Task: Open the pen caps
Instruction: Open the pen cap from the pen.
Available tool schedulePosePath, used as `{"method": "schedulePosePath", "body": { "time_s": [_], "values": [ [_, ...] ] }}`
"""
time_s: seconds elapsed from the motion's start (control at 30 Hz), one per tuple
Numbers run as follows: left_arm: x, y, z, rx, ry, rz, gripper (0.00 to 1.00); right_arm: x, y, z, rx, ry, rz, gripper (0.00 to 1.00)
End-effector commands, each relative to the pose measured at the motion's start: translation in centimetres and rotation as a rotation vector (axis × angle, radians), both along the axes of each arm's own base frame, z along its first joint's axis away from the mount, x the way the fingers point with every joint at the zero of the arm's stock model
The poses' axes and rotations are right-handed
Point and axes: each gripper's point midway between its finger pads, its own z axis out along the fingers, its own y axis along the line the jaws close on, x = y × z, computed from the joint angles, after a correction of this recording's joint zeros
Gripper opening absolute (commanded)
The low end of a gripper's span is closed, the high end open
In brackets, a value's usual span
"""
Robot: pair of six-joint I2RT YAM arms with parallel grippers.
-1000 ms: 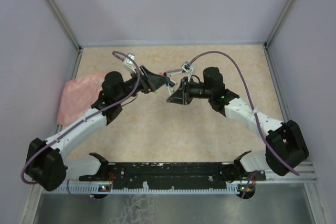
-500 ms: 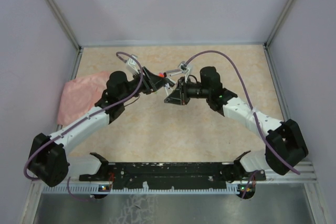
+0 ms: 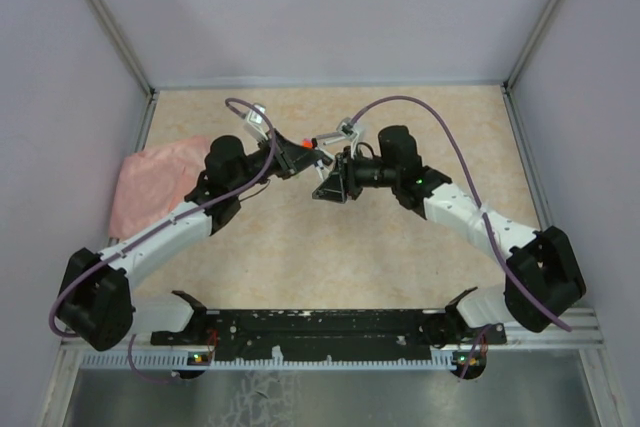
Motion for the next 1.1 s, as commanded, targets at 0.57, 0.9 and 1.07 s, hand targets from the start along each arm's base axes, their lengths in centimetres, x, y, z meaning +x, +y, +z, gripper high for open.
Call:
{"method": "schedulePosePath", "body": {
  "time_s": [0.57,0.9,1.07],
  "values": [
    [-1.2,-1.5,2.6,-0.114,-0.103,-0.093,0.01,2.2,-0.6,6.6,0.152,-0.096,-0.112,0.38],
    [-1.0,-1.5,3.4,-0.126,-0.157,-0.089,0.01,2.0,-0.5,6.1,0.147,-0.066,-0.101,0.03],
    [1.5,0.3,6.1,-0.101,-0.309,0.067,0.01,0.7,-0.7,5.5,0.161,-0.032,-0.072,0.00]
  ]
}}
